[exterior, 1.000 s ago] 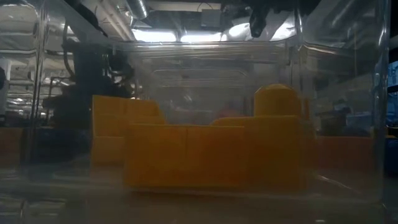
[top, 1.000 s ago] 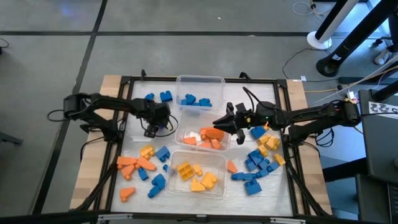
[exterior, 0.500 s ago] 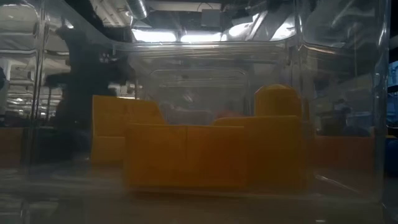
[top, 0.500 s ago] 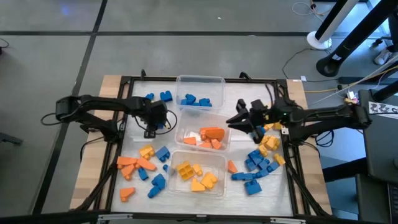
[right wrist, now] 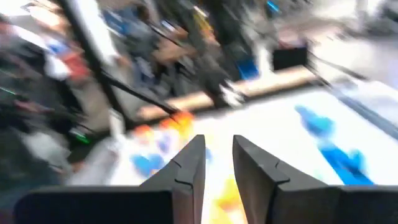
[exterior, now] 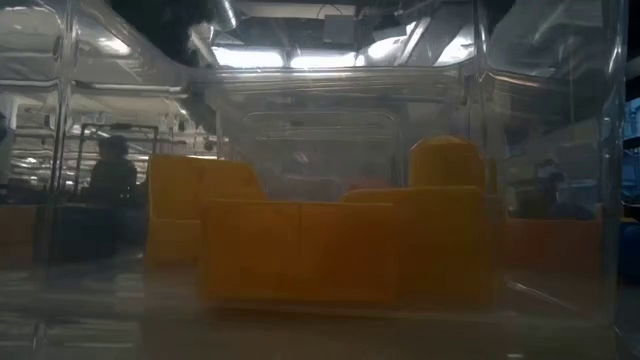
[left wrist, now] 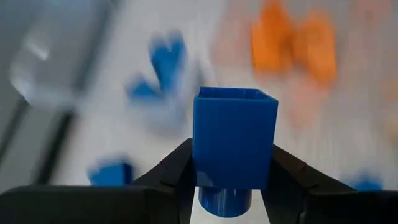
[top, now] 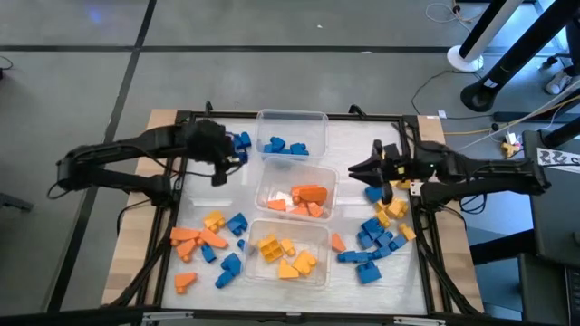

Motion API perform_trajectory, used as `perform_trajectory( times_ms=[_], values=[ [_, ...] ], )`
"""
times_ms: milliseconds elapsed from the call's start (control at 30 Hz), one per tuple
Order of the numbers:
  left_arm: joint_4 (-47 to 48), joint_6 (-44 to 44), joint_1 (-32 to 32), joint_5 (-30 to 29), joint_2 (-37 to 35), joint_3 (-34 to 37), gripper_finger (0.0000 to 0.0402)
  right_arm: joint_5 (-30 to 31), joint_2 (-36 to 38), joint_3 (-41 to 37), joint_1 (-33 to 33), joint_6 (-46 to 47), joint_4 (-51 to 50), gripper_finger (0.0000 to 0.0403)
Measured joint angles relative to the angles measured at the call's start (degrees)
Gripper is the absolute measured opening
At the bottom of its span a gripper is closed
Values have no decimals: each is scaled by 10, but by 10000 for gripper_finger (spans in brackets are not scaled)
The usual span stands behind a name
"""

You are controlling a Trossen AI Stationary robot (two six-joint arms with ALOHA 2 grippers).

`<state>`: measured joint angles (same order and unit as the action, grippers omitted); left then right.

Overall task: Sort blocks
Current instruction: Put the blue game piece into the top transparent bin

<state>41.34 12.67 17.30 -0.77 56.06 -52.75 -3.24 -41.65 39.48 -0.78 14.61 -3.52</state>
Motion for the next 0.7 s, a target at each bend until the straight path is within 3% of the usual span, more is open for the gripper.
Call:
perform_trajectory(
  times_ms=[133, 367, 533, 700],
  values=[
    [-157, 16, 0, -22, -2, 0, 127, 63, 20, 0, 0, 0, -112, 81],
    [-385, 27, 34, -61, 80, 0, 127, 72, 19, 0, 0, 0, -221, 81],
    [-454, 28, 59, -61, 167, 0, 127, 72, 15, 0, 0, 0, -253, 81],
    [-449, 9, 63, -75, 229, 0, 153, 48, 14, 0, 0, 1, -258, 81]
  ],
)
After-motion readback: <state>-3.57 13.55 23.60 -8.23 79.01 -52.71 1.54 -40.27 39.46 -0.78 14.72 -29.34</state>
